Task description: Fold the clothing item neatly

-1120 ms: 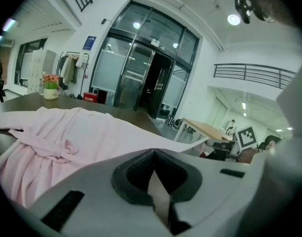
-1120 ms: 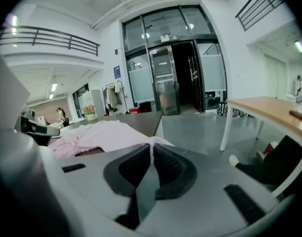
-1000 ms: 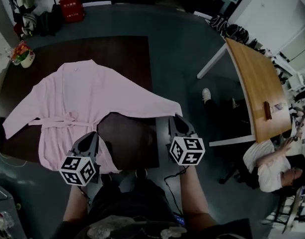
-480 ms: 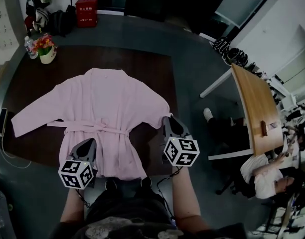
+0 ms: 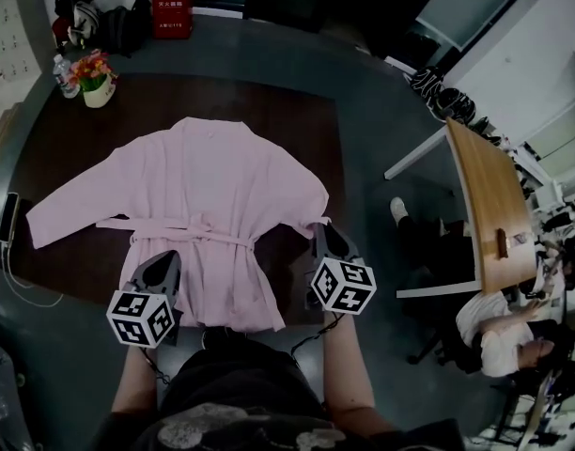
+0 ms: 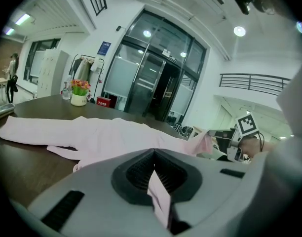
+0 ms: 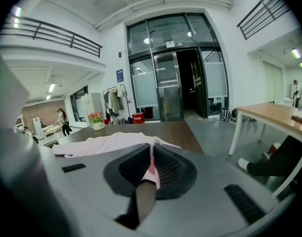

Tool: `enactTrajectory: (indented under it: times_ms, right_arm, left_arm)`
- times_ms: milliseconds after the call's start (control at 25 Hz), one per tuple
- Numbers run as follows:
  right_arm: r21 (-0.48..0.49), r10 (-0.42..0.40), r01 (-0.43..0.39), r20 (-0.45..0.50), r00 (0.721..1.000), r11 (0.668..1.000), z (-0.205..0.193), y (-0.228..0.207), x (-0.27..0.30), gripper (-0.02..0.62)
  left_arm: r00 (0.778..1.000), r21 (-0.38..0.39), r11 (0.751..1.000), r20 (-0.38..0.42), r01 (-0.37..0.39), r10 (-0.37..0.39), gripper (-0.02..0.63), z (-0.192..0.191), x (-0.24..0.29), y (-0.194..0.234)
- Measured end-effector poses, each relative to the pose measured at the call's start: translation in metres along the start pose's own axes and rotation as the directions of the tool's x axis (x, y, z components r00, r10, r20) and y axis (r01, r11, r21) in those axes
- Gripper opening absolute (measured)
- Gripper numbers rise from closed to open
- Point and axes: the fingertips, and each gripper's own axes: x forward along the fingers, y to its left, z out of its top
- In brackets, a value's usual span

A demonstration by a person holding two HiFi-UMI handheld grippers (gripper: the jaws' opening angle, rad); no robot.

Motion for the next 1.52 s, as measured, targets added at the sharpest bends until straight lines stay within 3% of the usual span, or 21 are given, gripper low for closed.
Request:
enactTrajectory:
  times_ms: [200,440,600,720,960,1240,1360,1520]
  right_arm:
    - [0.012,0.015,-0.016,0.058,0.998,1.000,0.020,-0.021,0.004,0.012]
    - [-0.036,0.118,-0.116,0.095,0.988,0.993,0.058,0.010,0.026,0.012]
    - [-0.076,0.178,-0.169,0.143,0.974,0.983,0.094,0.052,0.036,0.012]
    - [-0.152,0.194,-0.169,0.163,0.968,0.974,0.114,0.092,0.049,0.012]
    - [-0.182,0.213,-0.186,0.142,0.967,0.965,0.116,0.177,0.080,0.012]
    - [-0.270,0.273,-0.255,0.033,0.961,0.929,0.082,0.283,0.121,0.012]
    - [-0.318,0.278,-0.293,-0.091,0.956,0.902,0.040,0.318,0.144,0.012]
    - [-0.365,0.300,-0.409,-0.320,0.899,0.836,-0.037,0.356,0.160,0.019]
  left_arm:
    - [1.000,0.011,1.000,0.019,-0.010,0.010,0.011,0.014,-0.004,-0.014]
    - [0.995,0.061,0.994,0.057,-0.090,0.086,0.009,0.043,-0.013,0.012]
    - [0.992,0.046,0.994,0.086,-0.097,0.093,0.009,0.060,-0.013,0.050]
    - [0.994,0.018,0.998,0.098,-0.059,0.057,0.011,0.072,-0.005,0.079]
    - [0.996,0.073,0.997,0.084,-0.002,-0.004,0.011,0.094,-0.009,0.130]
    - [0.999,0.042,0.999,0.040,0.012,-0.013,0.011,0.090,-0.028,0.198]
    - [1.000,0.028,0.999,0.011,0.026,-0.026,0.011,0.082,-0.031,0.217]
    - [0.998,0.018,0.998,-0.014,0.056,-0.056,0.009,0.073,-0.031,0.228]
